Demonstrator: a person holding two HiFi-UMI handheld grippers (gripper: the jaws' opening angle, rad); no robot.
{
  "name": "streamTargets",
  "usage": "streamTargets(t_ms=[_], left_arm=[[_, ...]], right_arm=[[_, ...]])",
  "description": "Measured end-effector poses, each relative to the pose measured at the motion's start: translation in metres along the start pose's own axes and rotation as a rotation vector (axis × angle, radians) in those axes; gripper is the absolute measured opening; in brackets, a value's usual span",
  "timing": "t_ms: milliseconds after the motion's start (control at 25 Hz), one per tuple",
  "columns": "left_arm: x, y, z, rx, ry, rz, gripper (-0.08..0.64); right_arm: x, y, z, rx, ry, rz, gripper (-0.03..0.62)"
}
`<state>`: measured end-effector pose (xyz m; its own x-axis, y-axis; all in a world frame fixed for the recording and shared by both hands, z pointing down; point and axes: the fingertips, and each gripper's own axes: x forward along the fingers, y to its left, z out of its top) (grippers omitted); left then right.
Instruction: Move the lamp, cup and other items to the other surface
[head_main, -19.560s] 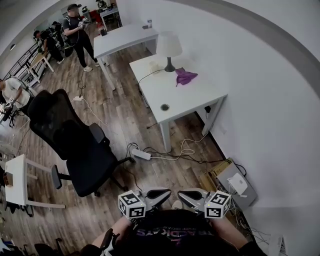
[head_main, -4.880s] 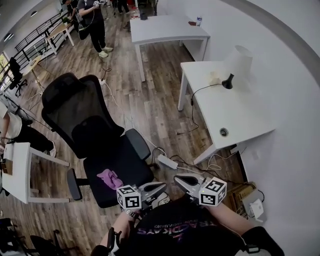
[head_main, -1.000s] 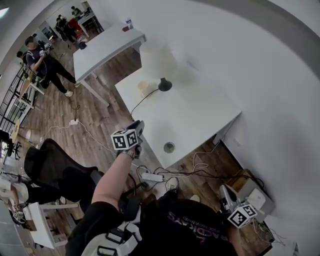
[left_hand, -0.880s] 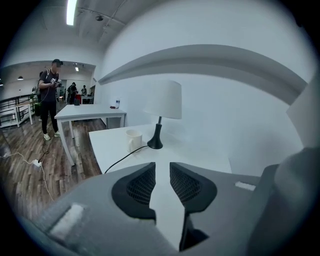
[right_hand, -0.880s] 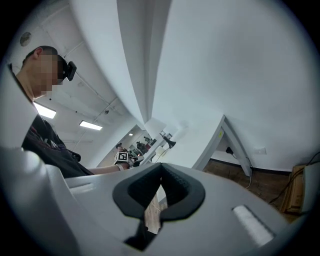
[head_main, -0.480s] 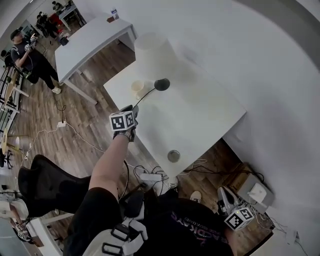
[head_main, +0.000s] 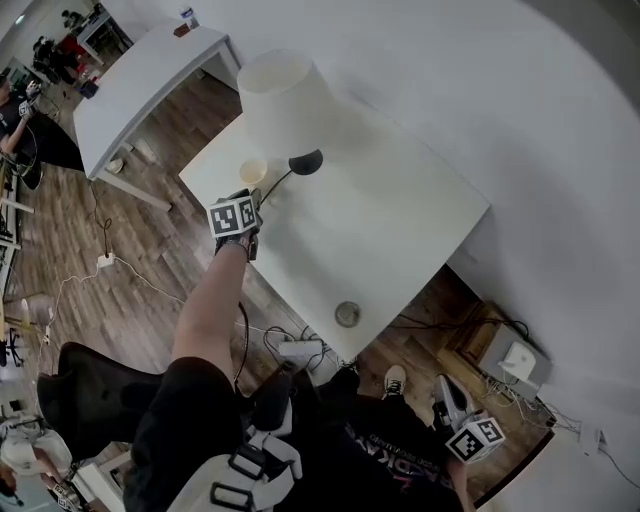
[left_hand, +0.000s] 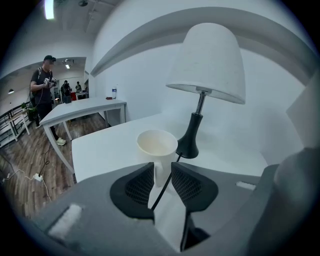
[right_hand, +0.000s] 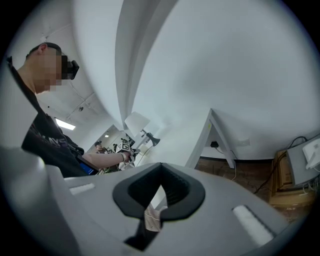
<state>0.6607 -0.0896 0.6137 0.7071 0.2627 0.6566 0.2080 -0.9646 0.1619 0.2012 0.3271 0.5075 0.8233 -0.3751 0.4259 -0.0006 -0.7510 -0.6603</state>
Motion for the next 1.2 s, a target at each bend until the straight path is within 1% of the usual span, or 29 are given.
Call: streamTargets(t_ms=[160, 360, 600, 680, 720, 920, 1200], left_arm=[[0.010, 0.004, -0.004, -0.007, 0.020, 0.004, 0.114], [0.017, 0.005, -0.013, -0.022, 0.036, -0.010, 0.114], [0.022, 0.010, -0.018, -0.043, 0.028, -0.021, 0.112], [0.022, 0.011, -0.019, -0.047, 0.017, -0.022, 0.101], [0.022, 0.012, -0.019, -0.046, 0.011, -0.022, 0.065], [0.018, 0.012, -0.017, -0.010, -0.015, -0.015, 0.057], [0.006, 0.023, -0.010, -0.025, -0.085, 0.015, 0.052]], right_arm=[[0.000, 0.003, -0.002, 0.013, -0.008, -0.025, 0.000], [-0.002, 0.005, -0.007, 0.015, 0.004, -0.037, 0.000], [-0.008, 0.002, -0.015, 0.015, 0.021, -0.055, 0.000], [-0.009, 0.003, -0.017, 0.021, 0.025, -0.062, 0.000], [-0.009, 0.004, -0.019, 0.022, 0.028, -0.064, 0.000], [-0.014, 0.004, -0.025, 0.012, 0.032, -0.067, 0.000], [-0.007, 0.012, -0.023, 0.008, 0.029, -0.057, 0.000]])
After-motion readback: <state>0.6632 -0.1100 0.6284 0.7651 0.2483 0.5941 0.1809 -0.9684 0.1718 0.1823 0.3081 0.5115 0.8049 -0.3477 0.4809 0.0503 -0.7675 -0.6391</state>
